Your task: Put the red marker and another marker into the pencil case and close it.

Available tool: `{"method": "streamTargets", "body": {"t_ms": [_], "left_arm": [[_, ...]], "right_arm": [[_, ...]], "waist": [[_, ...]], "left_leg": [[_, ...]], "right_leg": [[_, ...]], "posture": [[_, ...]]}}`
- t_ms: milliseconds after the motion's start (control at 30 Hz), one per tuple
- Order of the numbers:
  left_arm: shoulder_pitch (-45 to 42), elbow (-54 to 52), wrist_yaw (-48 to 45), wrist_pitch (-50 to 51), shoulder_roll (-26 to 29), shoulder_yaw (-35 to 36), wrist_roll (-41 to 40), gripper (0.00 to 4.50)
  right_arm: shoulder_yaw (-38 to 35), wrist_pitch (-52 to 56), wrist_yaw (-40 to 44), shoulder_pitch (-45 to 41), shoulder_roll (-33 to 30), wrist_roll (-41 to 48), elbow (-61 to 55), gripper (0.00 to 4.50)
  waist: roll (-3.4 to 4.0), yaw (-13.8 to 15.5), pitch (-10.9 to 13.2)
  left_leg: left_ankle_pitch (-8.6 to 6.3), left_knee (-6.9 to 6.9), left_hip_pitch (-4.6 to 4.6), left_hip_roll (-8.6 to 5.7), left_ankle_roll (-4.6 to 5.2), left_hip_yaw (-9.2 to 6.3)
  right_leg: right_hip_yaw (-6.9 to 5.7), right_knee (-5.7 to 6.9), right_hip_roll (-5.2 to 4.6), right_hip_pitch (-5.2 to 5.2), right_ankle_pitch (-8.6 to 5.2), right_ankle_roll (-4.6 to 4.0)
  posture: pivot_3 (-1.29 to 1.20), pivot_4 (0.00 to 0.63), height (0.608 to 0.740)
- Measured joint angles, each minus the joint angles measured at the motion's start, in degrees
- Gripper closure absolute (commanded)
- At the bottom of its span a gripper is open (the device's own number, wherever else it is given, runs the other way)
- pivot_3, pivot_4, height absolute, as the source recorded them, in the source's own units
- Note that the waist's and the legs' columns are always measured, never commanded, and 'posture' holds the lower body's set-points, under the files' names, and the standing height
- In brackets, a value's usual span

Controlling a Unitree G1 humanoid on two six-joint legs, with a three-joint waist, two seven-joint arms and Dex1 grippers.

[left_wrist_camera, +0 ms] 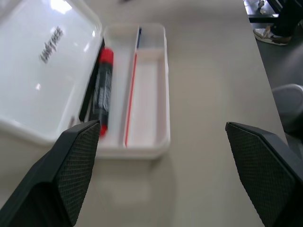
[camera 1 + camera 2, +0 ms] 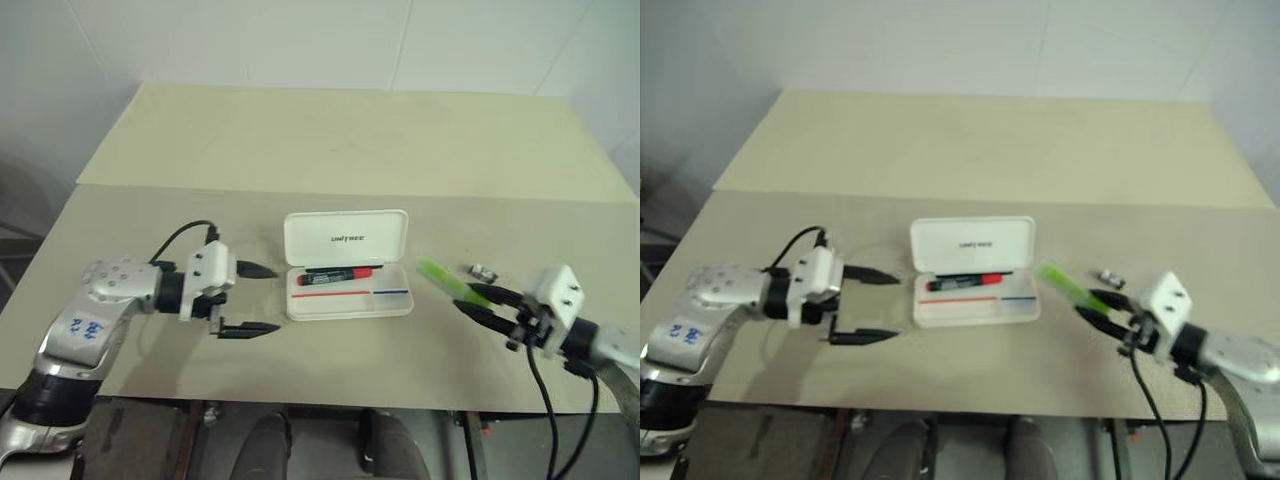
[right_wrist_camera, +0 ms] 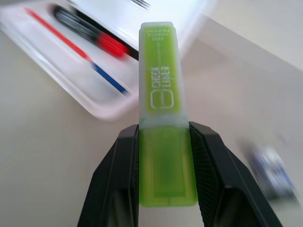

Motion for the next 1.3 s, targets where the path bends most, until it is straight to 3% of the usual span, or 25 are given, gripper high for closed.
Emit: {"method": "streamTargets", "body": {"t_ms": [267,367,433,600,1067,1300], "left_arm": [[3.5,0.2,-0.1,-2.7,0.3,2.2,-0.1,0.0],[4.5,0.0,0.4,-2.8,0.2,2.4,-0.1,0.0],[4.8,-0.2,0.9,-2.8,0.2,2.6,-0.1,0.0],[5.6,-1.5,2.3,-2.8,0.2,3.0,-0.1,0.0],[6.9,-4.8,4.6,-1.4,0.2,3.1,-0.5,0.0],[6.9,-5.3,5.3,-0.8,0.2,3.1,-0.5,0.0]], "right_arm": [[13.7,1.6,8.1,-15.2,-0.8,-0.1,1.7,3.4],[19.2,0.5,11.5,-21.0,1.9,-1.2,5.1,3.4],[22.3,-0.9,13.4,-23.7,3.9,-2.7,7.9,3.4],[27.8,-5.2,16.7,-29.2,8.9,-6.3,16.1,3.4],[32.9,-17.1,22.1,-39.6,17.2,-14.6,36.5,3.4],[32.9,-18.3,24.9,-41.5,17.9,-15.2,38.1,3.4]], "waist": [[-0.06,0.5,0.0],[-0.06,0.3,0.0],[-0.06,0.3,0.0],[-0.06,0.0,0.0],[-0.06,-1.2,0.0],[-0.06,-1.1,0.0]], "left_leg": [[-0.04,0.02,-0.14,-0.02,-0.02,-0.02],[-0.04,-0.01,-0.12,0.03,-0.02,-0.02],[-0.04,-0.01,-0.12,0.07,-0.02,-0.02],[-0.03,-0.02,-0.18,0.1,-0.03,0.01],[-0.02,-0.02,-0.14,0.29,-0.08,0.21],[-0.02,-0.03,-0.13,0.68,-0.21,0.35]], "right_leg": [[-0.03,-0.05,0.01,-0.04,0.05,0.15],[-0.03,0.07,0.05,-0.15,0.1,0.24],[-0.03,0.19,0.09,-0.23,0.42,0.83],[0.02,0.34,0.14,-0.42,0.41,0.81],[0.41,0.66,0.42,-0.68,0.47,0.76],[0.47,0.66,0.82,-0.79,0.57,0.55]], "posture": [[0.0,0.15,0.74],[0.0,0.15,0.74],[0.0,0.15,0.74],[0.0,0.15,0.74],[0.0,0.15,0.74],[0.0,0.15,0.74]]}}
